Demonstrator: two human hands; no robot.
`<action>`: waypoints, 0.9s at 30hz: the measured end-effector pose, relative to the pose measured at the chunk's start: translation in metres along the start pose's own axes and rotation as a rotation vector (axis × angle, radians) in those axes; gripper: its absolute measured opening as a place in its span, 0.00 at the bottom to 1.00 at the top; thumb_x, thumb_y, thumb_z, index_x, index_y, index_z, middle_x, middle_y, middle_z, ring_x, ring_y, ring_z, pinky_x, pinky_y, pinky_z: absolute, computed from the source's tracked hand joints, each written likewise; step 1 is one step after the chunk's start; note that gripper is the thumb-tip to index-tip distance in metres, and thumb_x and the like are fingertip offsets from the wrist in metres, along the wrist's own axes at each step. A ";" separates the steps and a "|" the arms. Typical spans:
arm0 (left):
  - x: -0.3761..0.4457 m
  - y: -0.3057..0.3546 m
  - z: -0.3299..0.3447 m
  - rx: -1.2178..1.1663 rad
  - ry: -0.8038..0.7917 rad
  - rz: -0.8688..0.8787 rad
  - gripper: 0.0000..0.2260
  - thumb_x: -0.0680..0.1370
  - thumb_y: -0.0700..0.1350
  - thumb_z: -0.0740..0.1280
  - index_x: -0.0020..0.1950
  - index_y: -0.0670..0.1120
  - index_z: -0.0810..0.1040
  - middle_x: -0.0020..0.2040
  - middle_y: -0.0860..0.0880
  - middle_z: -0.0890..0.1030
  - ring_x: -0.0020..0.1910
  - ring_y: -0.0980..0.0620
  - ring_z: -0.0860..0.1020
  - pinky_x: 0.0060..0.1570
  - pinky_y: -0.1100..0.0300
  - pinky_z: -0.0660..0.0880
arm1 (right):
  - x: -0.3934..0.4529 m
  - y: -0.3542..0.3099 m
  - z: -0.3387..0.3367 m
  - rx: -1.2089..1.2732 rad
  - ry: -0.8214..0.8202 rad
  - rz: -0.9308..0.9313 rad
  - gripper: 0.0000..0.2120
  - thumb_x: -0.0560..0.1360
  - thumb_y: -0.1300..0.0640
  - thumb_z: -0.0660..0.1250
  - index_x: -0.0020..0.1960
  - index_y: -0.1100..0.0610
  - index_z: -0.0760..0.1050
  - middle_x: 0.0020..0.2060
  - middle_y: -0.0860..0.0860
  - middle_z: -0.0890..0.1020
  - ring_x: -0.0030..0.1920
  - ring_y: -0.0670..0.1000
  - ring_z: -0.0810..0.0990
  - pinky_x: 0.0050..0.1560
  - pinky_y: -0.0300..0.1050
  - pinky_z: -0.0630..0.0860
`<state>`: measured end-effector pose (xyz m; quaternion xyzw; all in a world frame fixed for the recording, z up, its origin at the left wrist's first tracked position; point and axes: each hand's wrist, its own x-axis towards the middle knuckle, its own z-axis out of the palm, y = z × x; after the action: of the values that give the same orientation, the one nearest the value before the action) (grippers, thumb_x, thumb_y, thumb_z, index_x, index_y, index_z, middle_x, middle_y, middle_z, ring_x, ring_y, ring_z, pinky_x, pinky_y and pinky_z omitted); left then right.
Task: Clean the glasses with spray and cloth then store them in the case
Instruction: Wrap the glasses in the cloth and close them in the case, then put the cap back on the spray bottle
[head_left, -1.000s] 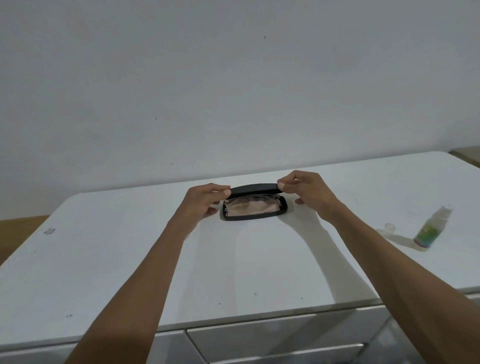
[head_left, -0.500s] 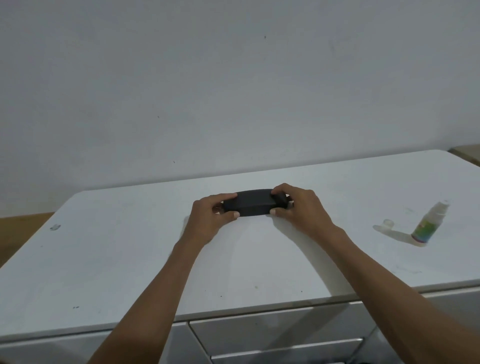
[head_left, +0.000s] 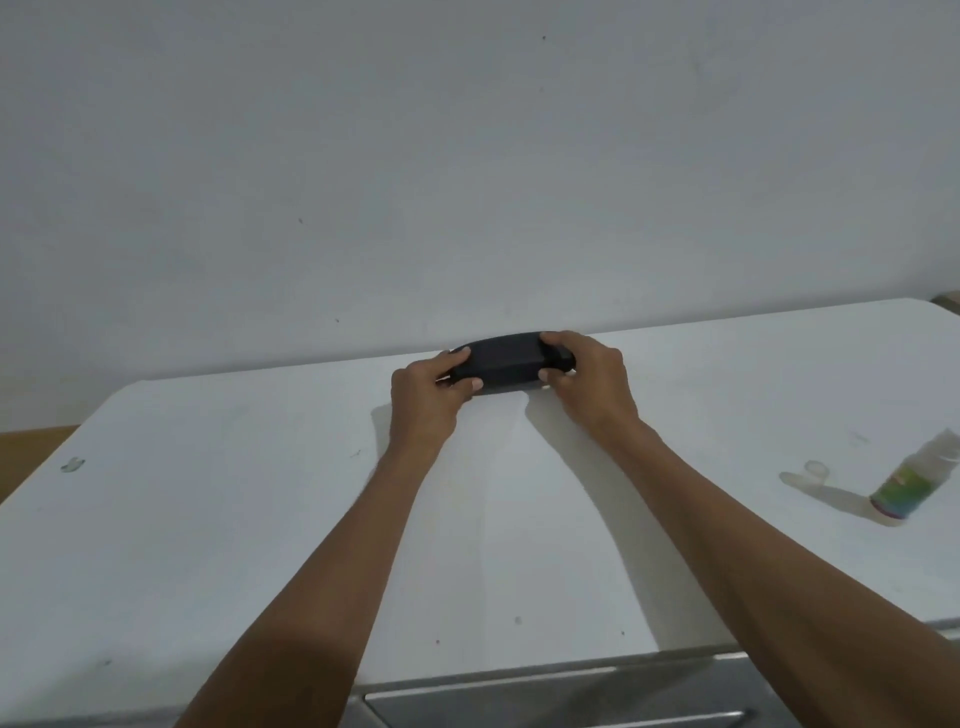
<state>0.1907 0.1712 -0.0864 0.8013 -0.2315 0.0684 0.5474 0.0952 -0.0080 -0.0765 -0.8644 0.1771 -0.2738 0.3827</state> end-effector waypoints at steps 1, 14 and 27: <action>0.006 -0.001 0.003 -0.005 0.010 -0.002 0.20 0.72 0.38 0.78 0.63 0.44 0.83 0.54 0.50 0.84 0.52 0.52 0.82 0.57 0.66 0.76 | 0.007 0.000 0.003 0.003 0.006 0.004 0.22 0.75 0.65 0.73 0.69 0.56 0.78 0.62 0.52 0.83 0.62 0.53 0.80 0.63 0.41 0.72; 0.051 -0.027 0.028 0.103 0.046 -0.039 0.20 0.72 0.39 0.78 0.64 0.44 0.83 0.58 0.45 0.85 0.55 0.47 0.83 0.63 0.50 0.79 | 0.049 0.014 0.034 -0.064 -0.012 0.009 0.18 0.77 0.65 0.70 0.65 0.57 0.78 0.58 0.53 0.83 0.57 0.54 0.80 0.53 0.40 0.69; -0.036 0.041 0.047 0.111 -0.024 0.142 0.22 0.75 0.44 0.76 0.68 0.47 0.79 0.61 0.49 0.84 0.60 0.49 0.80 0.62 0.49 0.77 | -0.021 -0.018 -0.038 -0.211 0.141 -0.020 0.15 0.80 0.59 0.66 0.66 0.52 0.79 0.58 0.52 0.83 0.58 0.54 0.80 0.54 0.48 0.75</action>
<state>0.1337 0.1271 -0.0832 0.8126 -0.2904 0.1102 0.4932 0.0575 -0.0072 -0.0481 -0.8801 0.2228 -0.3175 0.2737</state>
